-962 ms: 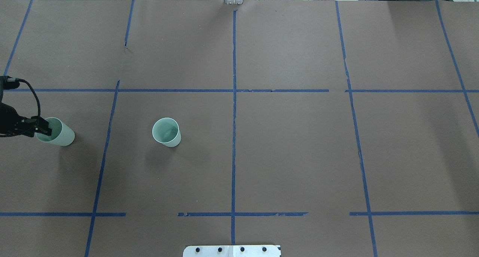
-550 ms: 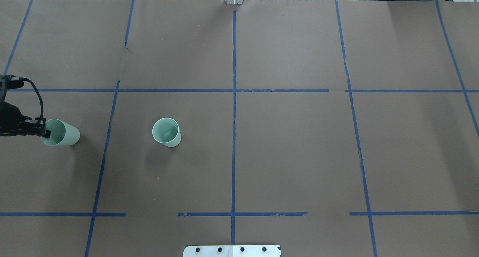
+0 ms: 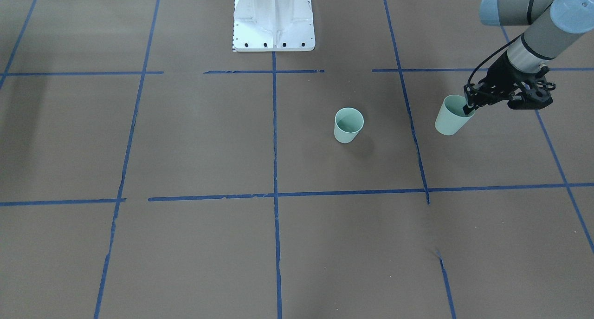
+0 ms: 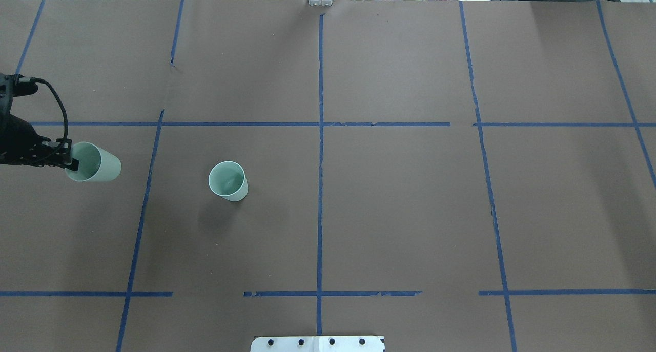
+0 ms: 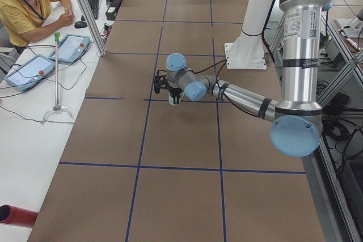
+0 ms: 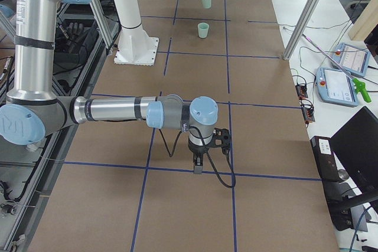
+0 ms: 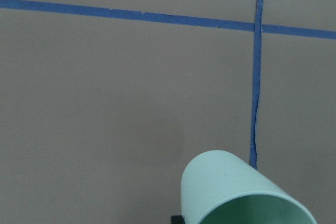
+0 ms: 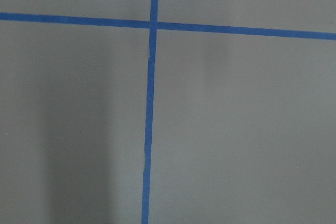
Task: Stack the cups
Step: 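Carry the held cup with the left gripper over the other green cup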
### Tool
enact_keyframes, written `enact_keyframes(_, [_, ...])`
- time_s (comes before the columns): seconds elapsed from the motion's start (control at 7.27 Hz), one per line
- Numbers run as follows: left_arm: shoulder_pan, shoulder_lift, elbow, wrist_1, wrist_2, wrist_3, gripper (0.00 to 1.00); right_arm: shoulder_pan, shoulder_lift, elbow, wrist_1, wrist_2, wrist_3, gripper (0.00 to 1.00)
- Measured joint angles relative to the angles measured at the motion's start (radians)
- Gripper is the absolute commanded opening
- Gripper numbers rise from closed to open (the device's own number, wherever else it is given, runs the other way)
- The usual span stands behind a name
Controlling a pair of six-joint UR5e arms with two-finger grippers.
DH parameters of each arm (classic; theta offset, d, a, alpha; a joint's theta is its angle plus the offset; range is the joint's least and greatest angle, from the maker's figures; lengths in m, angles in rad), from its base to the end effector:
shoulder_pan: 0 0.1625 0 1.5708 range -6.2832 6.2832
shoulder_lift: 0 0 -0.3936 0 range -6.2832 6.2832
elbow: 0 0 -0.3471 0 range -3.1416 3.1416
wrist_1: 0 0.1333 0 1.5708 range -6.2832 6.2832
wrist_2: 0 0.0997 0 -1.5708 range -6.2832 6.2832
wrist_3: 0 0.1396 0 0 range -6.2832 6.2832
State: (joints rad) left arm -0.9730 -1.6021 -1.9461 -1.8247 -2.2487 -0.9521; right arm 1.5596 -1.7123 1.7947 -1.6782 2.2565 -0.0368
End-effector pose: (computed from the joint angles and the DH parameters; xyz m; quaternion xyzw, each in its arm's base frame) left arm 0.2304 -0.4197 0.4433 -0.0016 0.4387 -0.0511 0.8972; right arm 0.0406 -0.3879 0.6341 -0.0075 -0.3363 -0.0184 0.9416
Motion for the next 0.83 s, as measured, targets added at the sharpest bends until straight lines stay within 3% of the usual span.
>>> enact_keyframes(0.28, [-0.004,-0.184,-0.057,0.328,-0.011,-0.027,0.0,-0.001,0.0,0.0,0.0,0.0,0.0,1.0])
enact_keyframes(0.41, [0.007,-0.267,-0.064,0.422,-0.023,-0.081,0.0,-0.001,0.0,0.0,0.0,0.0,0.0,1.0])
enact_keyframes(0.83, [0.117,-0.448,0.011,0.479,-0.059,-0.265,0.0,-0.001,0.0,0.0,0.0,0.0,0.0,1.0])
